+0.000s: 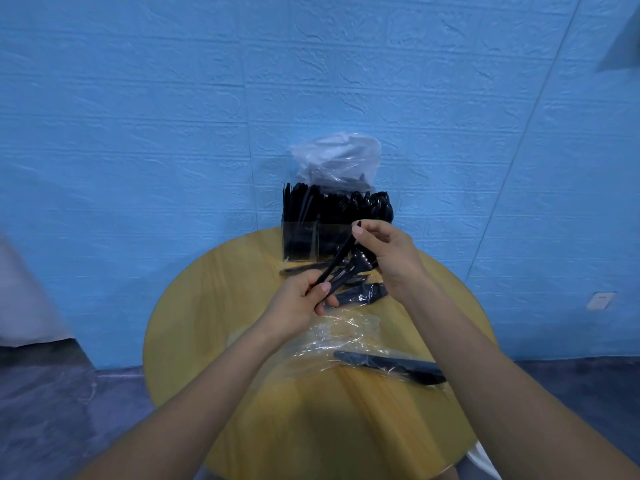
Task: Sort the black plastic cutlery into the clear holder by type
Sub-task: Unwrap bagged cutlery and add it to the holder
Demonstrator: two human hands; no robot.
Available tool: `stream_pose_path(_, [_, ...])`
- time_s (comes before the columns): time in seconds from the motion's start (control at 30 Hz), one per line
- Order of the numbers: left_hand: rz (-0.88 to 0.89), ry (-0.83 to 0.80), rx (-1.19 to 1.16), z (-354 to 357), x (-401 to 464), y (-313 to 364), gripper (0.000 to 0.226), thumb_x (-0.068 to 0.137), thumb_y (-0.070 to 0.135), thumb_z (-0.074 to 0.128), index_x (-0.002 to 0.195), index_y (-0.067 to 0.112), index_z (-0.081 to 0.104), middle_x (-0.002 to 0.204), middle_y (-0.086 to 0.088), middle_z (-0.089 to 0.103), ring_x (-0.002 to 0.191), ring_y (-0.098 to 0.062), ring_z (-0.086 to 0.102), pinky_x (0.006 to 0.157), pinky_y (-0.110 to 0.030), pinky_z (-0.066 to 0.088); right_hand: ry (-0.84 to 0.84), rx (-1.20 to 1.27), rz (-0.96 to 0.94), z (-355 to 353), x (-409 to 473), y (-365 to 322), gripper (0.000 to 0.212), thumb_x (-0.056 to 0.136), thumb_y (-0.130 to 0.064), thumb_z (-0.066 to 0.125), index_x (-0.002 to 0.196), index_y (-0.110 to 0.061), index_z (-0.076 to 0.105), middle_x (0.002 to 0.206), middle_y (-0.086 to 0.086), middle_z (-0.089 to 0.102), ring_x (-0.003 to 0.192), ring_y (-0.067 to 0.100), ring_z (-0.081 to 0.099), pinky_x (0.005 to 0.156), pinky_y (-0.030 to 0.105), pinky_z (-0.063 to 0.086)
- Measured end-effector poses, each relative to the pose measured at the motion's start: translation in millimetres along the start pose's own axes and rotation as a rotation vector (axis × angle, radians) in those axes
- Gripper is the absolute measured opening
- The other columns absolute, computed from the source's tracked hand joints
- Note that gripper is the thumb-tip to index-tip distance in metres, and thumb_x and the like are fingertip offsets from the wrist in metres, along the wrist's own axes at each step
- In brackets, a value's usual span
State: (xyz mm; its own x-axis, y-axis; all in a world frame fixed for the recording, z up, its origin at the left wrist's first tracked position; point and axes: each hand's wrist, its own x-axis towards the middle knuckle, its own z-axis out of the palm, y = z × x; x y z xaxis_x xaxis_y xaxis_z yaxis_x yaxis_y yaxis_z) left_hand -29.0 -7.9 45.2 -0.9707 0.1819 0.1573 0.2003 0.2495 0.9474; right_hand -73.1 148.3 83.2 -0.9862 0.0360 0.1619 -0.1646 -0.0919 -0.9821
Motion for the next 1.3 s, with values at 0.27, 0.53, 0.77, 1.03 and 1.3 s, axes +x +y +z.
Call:
stream_pose_path(0.27, [-0.037,0.014,0.042,-23,24,-17,0.017,0.099,0.01,0.043,0.09,0.015,0.056,0.068,0.005,0.06,0.048,0.003,0.045,0.046,-0.007,0.033,0.081,-0.07,-0.071,17,49,-1,0.026,0.088,-0.014,0.066,0.064,-0.016,0.056,0.058,-0.004,0.051,0.058,0.014,0.049,0.062,0.032,0.047])
stream_pose_path(0.53, [-0.123,0.287,0.013,-68,46,-56,0.028,0.098,0.005,0.042,0.075,0.016,0.054,0.066,0.003,0.058,0.05,-0.002,0.043,0.045,-0.009,0.033,0.39,0.037,-0.225,33,117,-9,0.023,0.095,-0.011,0.054,0.074,-0.018,0.048,0.065,0.001,0.053,0.046,0.003,0.057,0.052,0.018,0.049])
stream_pose_path(0.77, [-0.079,0.365,-0.101,-78,64,-64,0.02,0.099,0.007,0.042,0.084,0.009,0.055,0.067,0.005,0.059,0.048,0.002,0.042,0.047,-0.01,0.035,0.254,-0.328,-0.429,74,139,16,0.016,0.096,-0.011,0.053,0.08,-0.011,0.053,0.068,-0.001,0.058,0.06,0.01,0.065,0.065,0.032,0.058])
stream_pose_path(1.03, [-0.084,0.35,-0.204,-70,70,-60,0.014,0.098,0.006,0.043,0.094,0.006,0.056,0.069,0.002,0.06,0.048,0.003,0.046,0.047,-0.011,0.036,0.106,-0.849,-0.574,88,157,45,0.011,0.092,-0.009,0.056,0.093,0.001,0.062,0.078,0.013,0.063,0.072,0.029,0.061,0.066,0.039,0.049])
stream_pose_path(1.3, [-0.088,0.35,-0.273,-50,85,-54,0.018,0.098,0.007,0.043,0.112,0.0,0.053,0.074,-0.003,0.059,0.049,0.003,0.047,0.048,-0.009,0.039,0.012,-0.493,-0.285,66,115,37,0.032,0.098,-0.034,0.047,0.081,-0.014,0.064,0.065,0.0,0.06,0.057,0.006,0.053,0.059,0.024,0.04])
